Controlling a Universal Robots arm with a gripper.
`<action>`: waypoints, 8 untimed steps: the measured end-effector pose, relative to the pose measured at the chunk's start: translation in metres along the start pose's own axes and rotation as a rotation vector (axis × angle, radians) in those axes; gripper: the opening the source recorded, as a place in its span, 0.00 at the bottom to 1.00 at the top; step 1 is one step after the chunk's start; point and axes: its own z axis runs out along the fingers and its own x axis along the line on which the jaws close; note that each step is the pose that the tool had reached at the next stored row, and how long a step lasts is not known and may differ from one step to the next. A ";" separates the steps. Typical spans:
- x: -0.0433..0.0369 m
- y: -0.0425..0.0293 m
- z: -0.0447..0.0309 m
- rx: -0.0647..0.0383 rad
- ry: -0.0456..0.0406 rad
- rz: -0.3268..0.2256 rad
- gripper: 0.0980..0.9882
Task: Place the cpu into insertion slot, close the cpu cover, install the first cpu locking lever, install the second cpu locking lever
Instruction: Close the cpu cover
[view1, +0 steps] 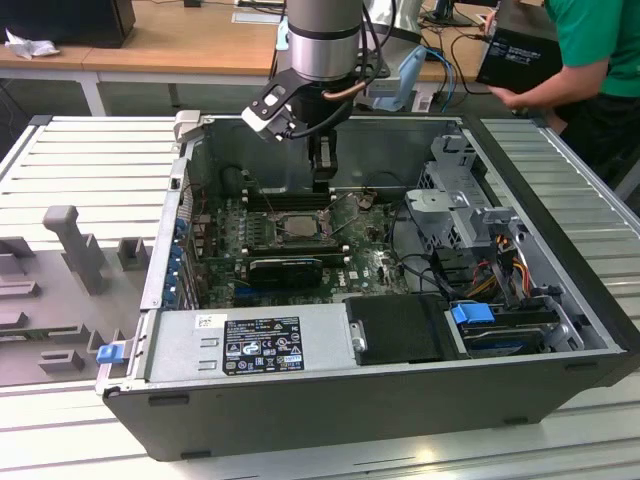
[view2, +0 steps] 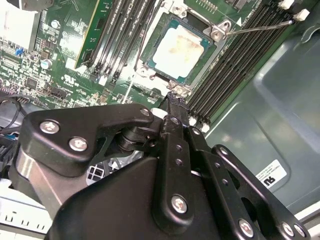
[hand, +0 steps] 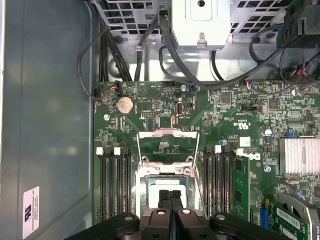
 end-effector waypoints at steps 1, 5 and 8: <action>0.0000 0.0005 0.0001 0.000 0.0001 0.000 0.01; 0.0001 0.0040 0.0003 0.000 0.0001 0.000 0.01; 0.0001 0.0070 0.0004 0.000 0.0001 0.000 0.01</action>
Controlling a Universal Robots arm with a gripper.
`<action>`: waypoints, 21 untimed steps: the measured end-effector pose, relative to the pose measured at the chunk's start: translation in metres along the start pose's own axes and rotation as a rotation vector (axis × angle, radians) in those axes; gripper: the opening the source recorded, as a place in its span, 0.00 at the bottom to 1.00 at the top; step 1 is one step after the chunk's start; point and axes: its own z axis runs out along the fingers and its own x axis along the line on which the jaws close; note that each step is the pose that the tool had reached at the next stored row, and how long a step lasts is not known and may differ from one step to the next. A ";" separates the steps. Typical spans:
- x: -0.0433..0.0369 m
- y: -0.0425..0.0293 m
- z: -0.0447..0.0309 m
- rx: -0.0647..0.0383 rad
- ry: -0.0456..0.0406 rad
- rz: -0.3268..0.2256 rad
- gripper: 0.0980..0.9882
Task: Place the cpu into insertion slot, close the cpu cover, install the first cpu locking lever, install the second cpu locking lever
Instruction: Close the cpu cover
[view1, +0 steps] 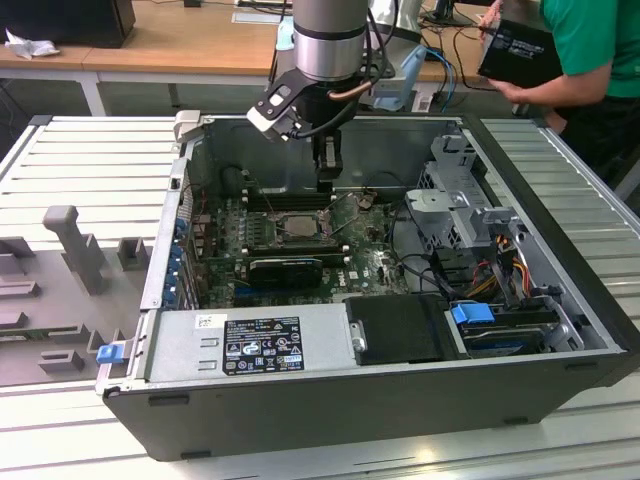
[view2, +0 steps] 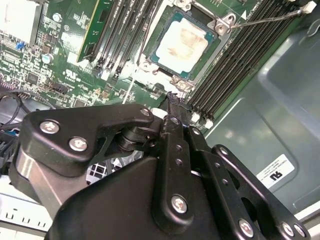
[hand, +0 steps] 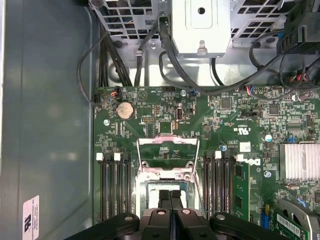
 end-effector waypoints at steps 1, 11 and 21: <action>0.0000 0.0009 0.0000 0.000 -0.0001 0.000 0.01; 0.0002 0.0106 0.0007 0.000 0.0000 0.000 0.01; 0.0003 0.0195 0.0012 0.000 -0.0001 0.000 0.01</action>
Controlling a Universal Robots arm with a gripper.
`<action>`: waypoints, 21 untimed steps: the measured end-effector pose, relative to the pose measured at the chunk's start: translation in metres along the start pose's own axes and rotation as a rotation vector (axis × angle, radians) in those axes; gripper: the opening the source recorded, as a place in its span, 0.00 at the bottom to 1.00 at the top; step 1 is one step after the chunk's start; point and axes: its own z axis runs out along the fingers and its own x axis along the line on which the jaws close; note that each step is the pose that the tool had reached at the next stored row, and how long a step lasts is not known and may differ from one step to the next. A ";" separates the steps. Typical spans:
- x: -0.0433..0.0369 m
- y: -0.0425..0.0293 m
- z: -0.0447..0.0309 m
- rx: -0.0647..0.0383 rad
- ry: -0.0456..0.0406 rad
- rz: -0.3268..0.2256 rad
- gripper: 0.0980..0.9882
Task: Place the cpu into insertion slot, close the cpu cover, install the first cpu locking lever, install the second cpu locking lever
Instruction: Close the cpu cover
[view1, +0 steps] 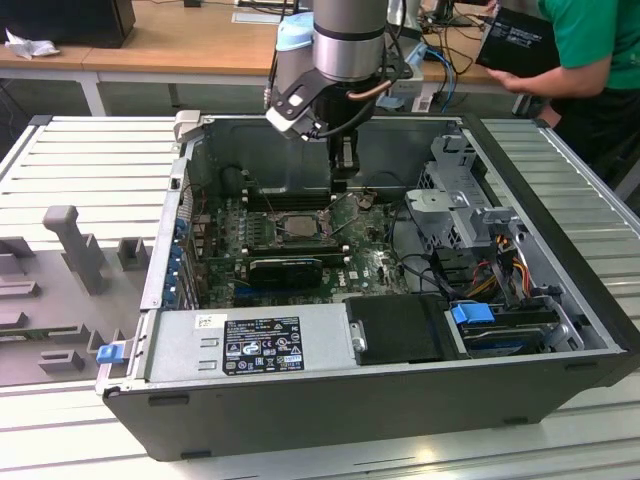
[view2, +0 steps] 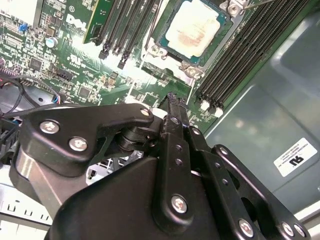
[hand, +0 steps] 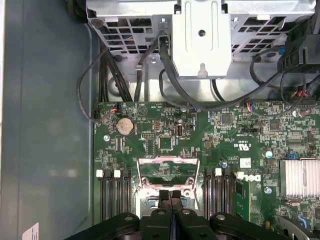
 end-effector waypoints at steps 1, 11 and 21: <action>0.0000 0.0005 0.0000 0.000 0.0000 0.000 0.01; 0.0002 0.0118 0.0007 0.000 0.0000 0.000 0.01; 0.0003 0.0202 0.0012 0.000 0.0001 0.000 0.01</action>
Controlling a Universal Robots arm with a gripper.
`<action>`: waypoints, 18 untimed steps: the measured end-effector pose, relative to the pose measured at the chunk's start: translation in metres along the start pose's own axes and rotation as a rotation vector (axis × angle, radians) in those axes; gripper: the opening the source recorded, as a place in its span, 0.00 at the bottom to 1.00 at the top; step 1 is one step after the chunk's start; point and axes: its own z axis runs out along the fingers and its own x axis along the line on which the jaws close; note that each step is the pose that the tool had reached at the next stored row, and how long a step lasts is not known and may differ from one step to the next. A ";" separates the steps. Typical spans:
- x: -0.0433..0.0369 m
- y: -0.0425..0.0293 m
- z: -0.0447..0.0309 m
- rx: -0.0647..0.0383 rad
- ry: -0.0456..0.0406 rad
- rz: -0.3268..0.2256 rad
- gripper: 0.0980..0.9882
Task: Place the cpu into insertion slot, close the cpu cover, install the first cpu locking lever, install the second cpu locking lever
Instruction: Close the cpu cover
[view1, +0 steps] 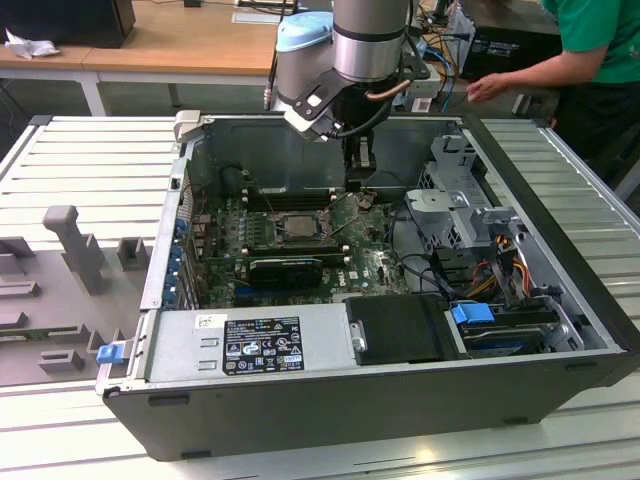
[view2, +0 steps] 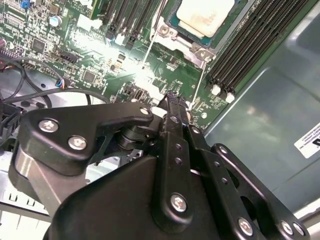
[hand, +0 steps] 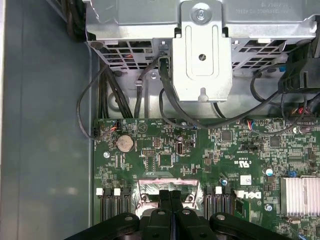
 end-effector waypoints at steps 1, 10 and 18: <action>0.0000 0.0009 0.0000 0.000 0.0000 0.000 0.01; 0.0001 0.0166 0.0044 0.000 0.0001 0.000 0.01; -0.0002 0.0244 0.0207 0.001 -0.0002 -0.001 0.01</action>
